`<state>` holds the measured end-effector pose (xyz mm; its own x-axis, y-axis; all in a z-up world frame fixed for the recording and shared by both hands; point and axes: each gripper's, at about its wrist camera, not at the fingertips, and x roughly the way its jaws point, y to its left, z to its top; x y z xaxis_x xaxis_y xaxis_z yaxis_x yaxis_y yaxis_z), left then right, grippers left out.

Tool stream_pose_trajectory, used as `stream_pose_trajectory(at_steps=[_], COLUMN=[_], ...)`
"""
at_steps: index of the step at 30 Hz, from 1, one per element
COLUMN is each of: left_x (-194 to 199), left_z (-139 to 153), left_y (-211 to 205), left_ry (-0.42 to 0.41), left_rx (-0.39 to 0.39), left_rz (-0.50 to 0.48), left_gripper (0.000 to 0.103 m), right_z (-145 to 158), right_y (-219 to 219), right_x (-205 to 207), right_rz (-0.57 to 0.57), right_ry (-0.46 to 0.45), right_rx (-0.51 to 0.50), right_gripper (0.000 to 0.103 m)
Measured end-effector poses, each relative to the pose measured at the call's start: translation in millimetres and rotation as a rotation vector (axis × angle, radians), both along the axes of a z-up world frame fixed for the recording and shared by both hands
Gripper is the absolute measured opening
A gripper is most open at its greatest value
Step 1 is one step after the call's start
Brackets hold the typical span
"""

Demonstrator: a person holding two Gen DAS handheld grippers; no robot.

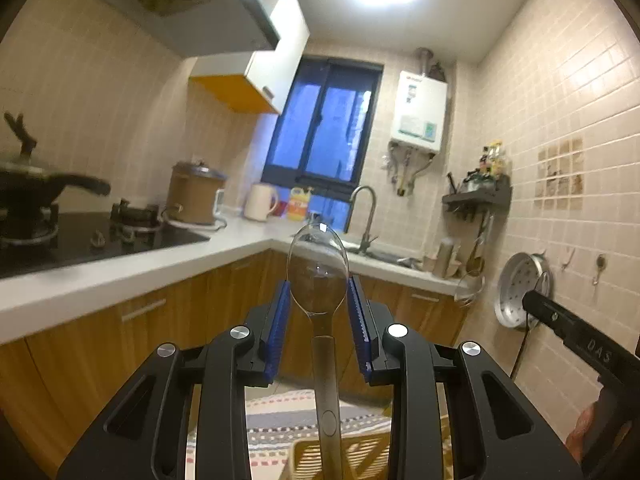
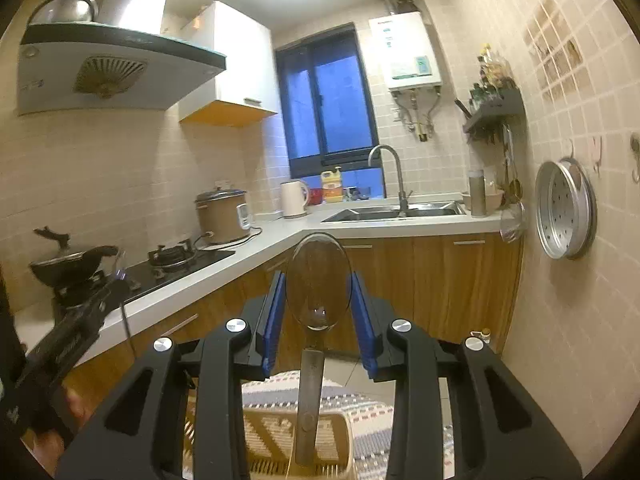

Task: Organize utensils
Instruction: 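Lift both clear spoons over the beige basket and open both tools to drop them, then move both open tools back down to the utensils on the cloth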

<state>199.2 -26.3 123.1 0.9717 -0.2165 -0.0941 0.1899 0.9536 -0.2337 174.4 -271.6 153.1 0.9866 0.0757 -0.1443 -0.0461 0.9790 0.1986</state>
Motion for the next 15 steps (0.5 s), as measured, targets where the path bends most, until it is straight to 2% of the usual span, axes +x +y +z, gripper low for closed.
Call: stream_pose_trajectory(at_steps=[7, 11, 12, 14, 15], left_x=[14, 10, 8, 1, -2], left_z=[-31, -39, -40, -39, -39], left_y=[5, 5, 6, 9, 11], left_ry=[0.037, 0.042, 0.05, 0.06, 0.069], left_rx=[0.019, 0.032, 0.033, 0.028, 0.026], left_rz=[0.022, 0.012, 0.003, 0.003, 0.001], left_gripper=[0.027, 0.029, 0.029, 0.031, 0.037], right_z=[-44, -58, -60, -59, -59], right_y=[18, 24, 24, 25, 24], right_x=[23, 17, 14, 3, -2], right_rz=[-0.033, -0.046, -0.045, -0.042, -0.035], right_ry=[0.018, 0.021, 0.027, 0.025, 0.027], right_rx=[-0.08, -0.102, -0.103, -0.093, -0.088], right_gripper=[0.03, 0.031, 0.033, 0.049, 0.051])
